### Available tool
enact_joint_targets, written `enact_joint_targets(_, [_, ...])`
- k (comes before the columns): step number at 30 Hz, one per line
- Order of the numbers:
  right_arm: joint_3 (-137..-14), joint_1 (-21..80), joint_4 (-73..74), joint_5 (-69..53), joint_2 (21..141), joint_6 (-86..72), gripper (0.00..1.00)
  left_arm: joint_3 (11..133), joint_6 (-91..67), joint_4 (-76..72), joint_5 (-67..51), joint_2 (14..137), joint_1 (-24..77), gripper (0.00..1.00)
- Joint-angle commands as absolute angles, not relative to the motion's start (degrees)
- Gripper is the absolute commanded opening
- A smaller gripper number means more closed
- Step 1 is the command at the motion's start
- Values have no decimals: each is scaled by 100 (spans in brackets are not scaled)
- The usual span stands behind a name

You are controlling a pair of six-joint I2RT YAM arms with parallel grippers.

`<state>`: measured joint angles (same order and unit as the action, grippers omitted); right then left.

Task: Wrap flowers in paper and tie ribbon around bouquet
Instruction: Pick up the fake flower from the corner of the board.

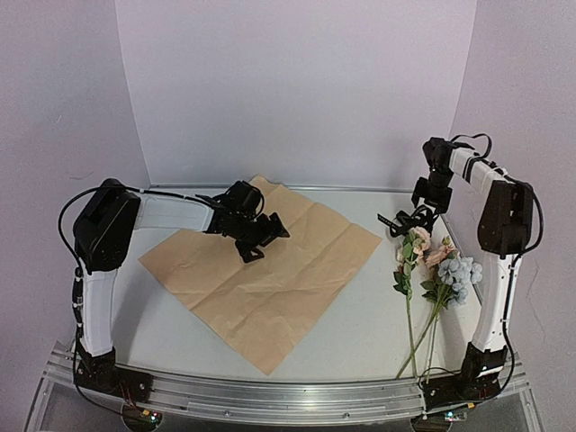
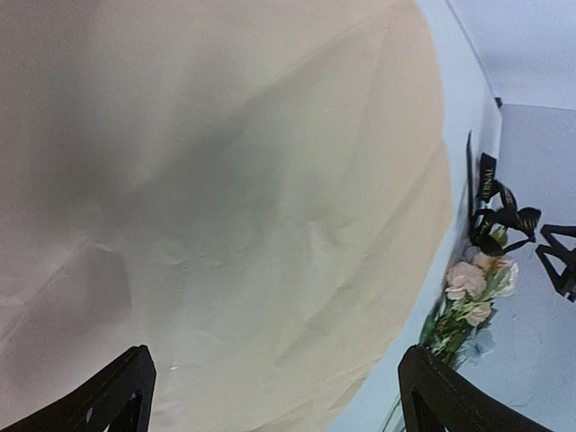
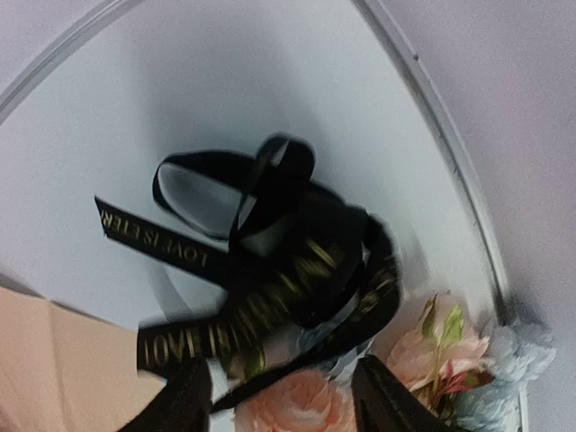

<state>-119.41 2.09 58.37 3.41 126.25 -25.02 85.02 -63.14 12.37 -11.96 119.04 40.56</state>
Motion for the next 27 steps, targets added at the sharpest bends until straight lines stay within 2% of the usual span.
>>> enact_joint_targets(1, [-11210, 510, 5784, -174, 11712, -2588, 77, 8347, -5751, 1431, -1632, 12030, 4122, 97])
enact_joint_targets(3, [-10887, 587, 5752, -186, 11473, -2627, 88, 8190, -5702, 1517, -1722, 12043, 4122, 97])
enact_joint_targets(7, [-10252, 658, 5737, -62, 10904, -2728, 98, 7592, -5719, 1554, -1753, 11822, 4122, 97])
enact_joint_targets(12, [-9253, 803, 5733, 73, 10179, -2879, 98, 6760, -5712, 1440, -1829, 11467, 4122, 97])
enact_joint_targets(16, [-7817, 1015, 5503, 393, 9197, -3203, 98, 6347, -5641, 1393, -1917, 11217, 4122, 97])
enact_joint_targets(23, [-5276, 1640, 4936, 719, 7535, -4029, 98, 6264, -5408, 1455, -1999, 10926, 4122, 97])
enact_joint_targets(27, [-4197, 2070, 4670, 788, 7152, -4554, 98, 6310, -5262, 1475, -2067, 10905, 4122, 97])
